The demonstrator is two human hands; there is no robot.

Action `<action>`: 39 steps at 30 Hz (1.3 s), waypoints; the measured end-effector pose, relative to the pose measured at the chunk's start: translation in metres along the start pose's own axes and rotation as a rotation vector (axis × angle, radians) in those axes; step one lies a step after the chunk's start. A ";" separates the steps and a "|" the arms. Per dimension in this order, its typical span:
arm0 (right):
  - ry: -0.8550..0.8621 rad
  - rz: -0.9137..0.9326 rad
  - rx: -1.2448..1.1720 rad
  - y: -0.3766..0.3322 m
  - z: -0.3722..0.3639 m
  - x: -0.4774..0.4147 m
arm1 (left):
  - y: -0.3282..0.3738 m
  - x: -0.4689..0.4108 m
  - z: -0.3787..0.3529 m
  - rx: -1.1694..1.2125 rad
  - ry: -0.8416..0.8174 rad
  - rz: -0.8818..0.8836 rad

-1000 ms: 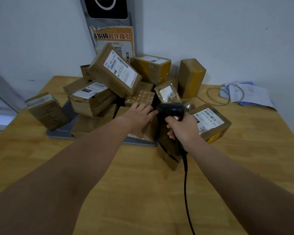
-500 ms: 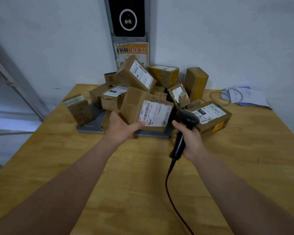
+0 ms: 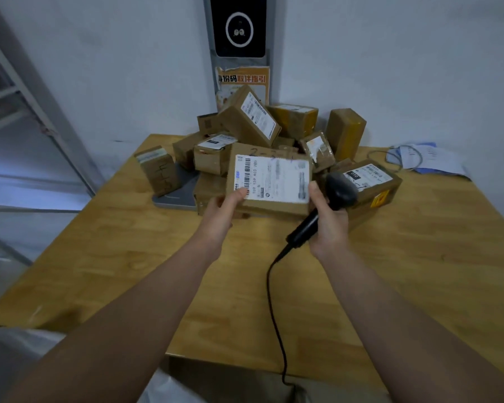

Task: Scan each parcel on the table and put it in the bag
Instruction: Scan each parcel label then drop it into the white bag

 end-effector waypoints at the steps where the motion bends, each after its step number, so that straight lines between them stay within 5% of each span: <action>1: -0.018 0.032 0.104 -0.006 0.001 -0.001 | 0.003 -0.003 0.009 -0.024 0.038 -0.012; 7: -0.174 0.038 0.550 -0.013 -0.008 -0.002 | 0.036 -0.011 0.032 -0.345 0.055 -0.181; 14: -0.173 -0.378 0.338 0.033 -0.004 0.018 | 0.056 -0.002 0.029 -0.154 0.168 -0.303; 18: -0.094 -0.273 0.279 0.032 0.000 0.015 | 0.044 0.000 0.015 -0.079 0.148 -0.290; 26: -0.005 -0.200 0.275 0.023 0.020 0.006 | 0.015 0.008 -0.032 -0.289 -0.340 -0.220; 39: -0.259 -0.039 0.816 0.013 -0.008 0.024 | -0.027 -0.004 0.010 -0.261 -0.055 -0.188</action>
Point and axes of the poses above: each hand's wrist, its own x-axis away from the middle knuckle, its own z-axis out of the back of the hand, y = z × x, the point moved 10 cm from there along -x, towards the middle knuckle, and after that the axes turned 14 degrees about -x, right-handed, at the moved point
